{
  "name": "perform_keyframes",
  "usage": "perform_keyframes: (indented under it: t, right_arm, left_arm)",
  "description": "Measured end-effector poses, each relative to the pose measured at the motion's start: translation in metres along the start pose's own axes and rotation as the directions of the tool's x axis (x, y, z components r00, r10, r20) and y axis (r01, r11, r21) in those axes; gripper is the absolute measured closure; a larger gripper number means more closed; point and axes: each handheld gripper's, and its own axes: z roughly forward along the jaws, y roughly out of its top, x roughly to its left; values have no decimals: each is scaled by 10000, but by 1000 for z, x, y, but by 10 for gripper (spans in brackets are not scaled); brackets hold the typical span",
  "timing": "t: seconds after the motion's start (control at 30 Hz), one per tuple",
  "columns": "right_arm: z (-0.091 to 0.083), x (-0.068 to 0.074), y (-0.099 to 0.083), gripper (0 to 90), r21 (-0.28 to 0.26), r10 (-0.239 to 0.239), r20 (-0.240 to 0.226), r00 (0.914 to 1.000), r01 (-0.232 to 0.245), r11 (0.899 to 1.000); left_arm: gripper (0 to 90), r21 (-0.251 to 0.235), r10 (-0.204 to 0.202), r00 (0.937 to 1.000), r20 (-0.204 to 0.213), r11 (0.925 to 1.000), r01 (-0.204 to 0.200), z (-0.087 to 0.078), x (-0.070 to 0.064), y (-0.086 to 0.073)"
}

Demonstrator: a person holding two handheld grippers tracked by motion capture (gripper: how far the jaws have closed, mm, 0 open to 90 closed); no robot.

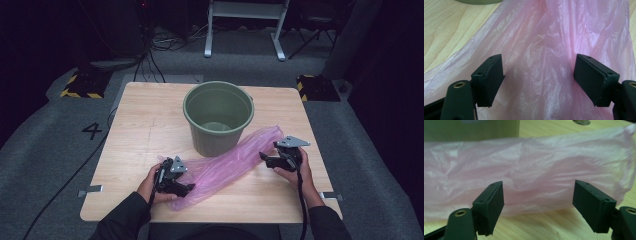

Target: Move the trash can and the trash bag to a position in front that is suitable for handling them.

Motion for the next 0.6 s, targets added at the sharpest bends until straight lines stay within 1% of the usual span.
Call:
perform_keyframes:
  t: [0.03, 0.07, 0.2, 0.27, 0.3, 0.33, 0.4, 0.47, 0.53, 0.6]
  right_arm:
    - [-1, 0, 2, 246, -83, 9, 33, 10000, -9, 10000]
    - [-2, 1, 3, 241, -198, 89, 46, 9999, -88, 9998]
    - [-7, 5, 12, 229, -772, 101, 85, 9999, -94, 9970]
    - [-5, 8, 16, 229, -860, 154, -5, 9999, -154, 9962]
    - [-2, 10, 18, 227, -749, 99, 32, 9999, -97, 9971]
    - [3, 12, 19, 227, -647, 25, 84, 10000, -19, 9979]
    - [13, 13, 19, 232, -388, -30, 51, 10000, 32, 9992]
    - [23, 14, 18, 259, -102, 39, 0, 10000, -39, 9999]
    - [33, 14, 16, 285, 282, -158, -36, 9999, 159, 9995]
    - [40, 13, 14, 326, 501, -124, -145, 9998, 131, 9987]
  left_arm:
    - [238, -25, -43, 10000, -3, 10000, 43, 0, 0, -1]
    - [238, -49, 19, 10000, 27, 10000, -19, -1, 1, -1]
    - [234, -78, -27, 10000, 21, 10000, 27, -2, 2, -4]
    - [232, -201, -20, 10000, 78, 9998, 21, -2, 3, -6]
    - [231, -269, -2, 10000, 38, 9996, 3, -3, 3, -7]
    - [231, -313, 51, 9999, 104, 9995, -48, -3, 4, -8]
    - [232, -363, 91, 9999, 123, 9993, -86, -3, 5, -10]
    - [232, -437, 114, 9998, 166, 9990, -106, -4, 6, -11]
    - [232, -569, 226, 9994, 265, 9982, -211, -4, 8, -13]
    - [232, -662, 380, 9987, 354, 9972, -356, -4, 10, -14]
